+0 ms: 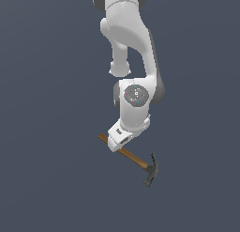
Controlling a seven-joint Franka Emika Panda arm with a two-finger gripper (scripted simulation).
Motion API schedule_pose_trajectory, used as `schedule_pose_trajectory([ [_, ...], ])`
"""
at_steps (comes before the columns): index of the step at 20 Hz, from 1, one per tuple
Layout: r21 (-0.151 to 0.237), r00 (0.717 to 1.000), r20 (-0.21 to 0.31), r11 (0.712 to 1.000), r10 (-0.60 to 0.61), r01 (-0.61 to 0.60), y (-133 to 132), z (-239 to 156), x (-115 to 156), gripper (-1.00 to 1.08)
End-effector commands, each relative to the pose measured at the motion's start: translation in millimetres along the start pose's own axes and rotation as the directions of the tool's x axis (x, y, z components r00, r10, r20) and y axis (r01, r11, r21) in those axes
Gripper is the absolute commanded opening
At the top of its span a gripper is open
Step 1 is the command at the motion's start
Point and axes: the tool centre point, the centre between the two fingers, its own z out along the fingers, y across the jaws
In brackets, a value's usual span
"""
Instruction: Pick up the object and move it to a goal position.
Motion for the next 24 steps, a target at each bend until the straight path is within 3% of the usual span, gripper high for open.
schedule_pose_trajectory([
  [1, 0.001, 0.999, -0.004, 0.999, -0.054, 0.054, 2.6, 7.4, 5.0, 1.00],
  [10, 0.002, 0.987, -0.012, 0.987, -0.160, 0.160, 7.6, 23.2, 14.1, 1.00],
  [18, 0.002, 0.986, -0.012, 0.986, -0.167, 0.167, 8.1, 28.0, 14.3, 1.00],
  [24, 0.002, 0.985, -0.012, 0.985, -0.170, 0.170, 7.3, 54.6, 14.3, 1.00],
])
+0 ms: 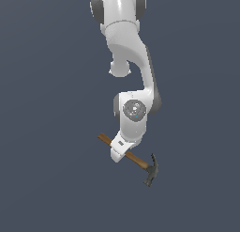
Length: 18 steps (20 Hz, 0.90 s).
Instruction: Pick up the object and move it to a goal position.
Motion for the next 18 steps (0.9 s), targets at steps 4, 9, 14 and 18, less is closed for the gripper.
schedule_pose_trajectory([
  [4, 0.001, 1.000, 0.001, 1.000, -0.002, 0.002, -0.7, 25.7, -0.8, 1.00],
  [9, 0.001, 1.000, 0.001, 1.000, -0.003, 0.003, 0.0, 29.1, 0.5, 1.00],
  [14, 0.001, 1.000, 0.001, 1.000, -0.003, 0.003, 0.0, 29.1, 0.5, -1.00],
  [18, 0.001, 1.000, 0.001, 1.000, -0.003, 0.003, 0.0, 29.1, 0.5, -1.00],
])
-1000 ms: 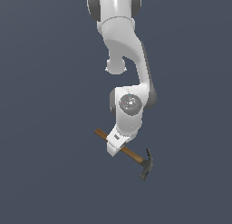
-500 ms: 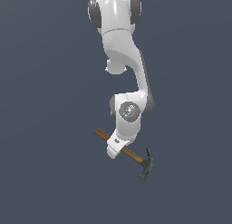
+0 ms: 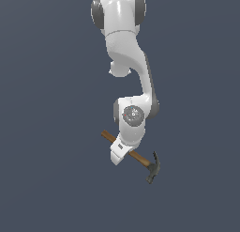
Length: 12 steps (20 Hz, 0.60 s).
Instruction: Pick up the object and move it to a goal position.
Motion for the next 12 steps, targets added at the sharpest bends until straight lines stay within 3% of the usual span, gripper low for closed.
schedule_pose_trajectory([
  [1, 0.005, 1.000, 0.002, 1.000, -0.002, 0.002, -3.1, 2.7, 0.4, -1.00],
  [6, 0.002, 1.000, 0.002, 1.000, 0.001, -0.001, -4.5, -4.6, 3.6, -1.00],
  [12, 0.003, 1.000, 0.002, 1.000, 0.000, 0.000, -26.7, -35.0, 28.1, -1.00],
])
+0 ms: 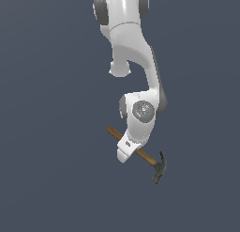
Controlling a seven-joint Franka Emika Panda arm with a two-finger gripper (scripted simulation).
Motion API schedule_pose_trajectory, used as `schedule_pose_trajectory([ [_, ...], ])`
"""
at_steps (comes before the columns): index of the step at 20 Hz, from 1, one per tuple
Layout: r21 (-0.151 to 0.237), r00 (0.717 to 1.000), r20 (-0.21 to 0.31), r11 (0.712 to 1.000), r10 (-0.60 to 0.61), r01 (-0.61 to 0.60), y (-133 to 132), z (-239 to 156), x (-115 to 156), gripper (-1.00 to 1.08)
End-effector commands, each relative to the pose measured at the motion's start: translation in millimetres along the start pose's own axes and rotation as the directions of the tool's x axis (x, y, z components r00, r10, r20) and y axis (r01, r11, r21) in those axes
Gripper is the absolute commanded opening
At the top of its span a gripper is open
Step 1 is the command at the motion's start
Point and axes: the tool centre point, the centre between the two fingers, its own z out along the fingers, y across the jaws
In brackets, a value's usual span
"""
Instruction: Pick up the object and move it to a goal position.
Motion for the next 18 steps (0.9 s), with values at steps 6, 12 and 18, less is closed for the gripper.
schedule_pose_trajectory([
  [6, -0.002, 1.000, -0.004, 1.000, -0.003, 0.003, -38.6, -57.3, 45.9, -1.00],
  [12, -0.001, 1.000, -0.004, 1.000, -0.004, 0.004, -58.7, -87.3, 71.5, -1.00],
  [18, -0.001, 1.000, -0.004, 1.000, -0.004, 0.004, -64.1, -96.2, 79.4, -1.00],
])
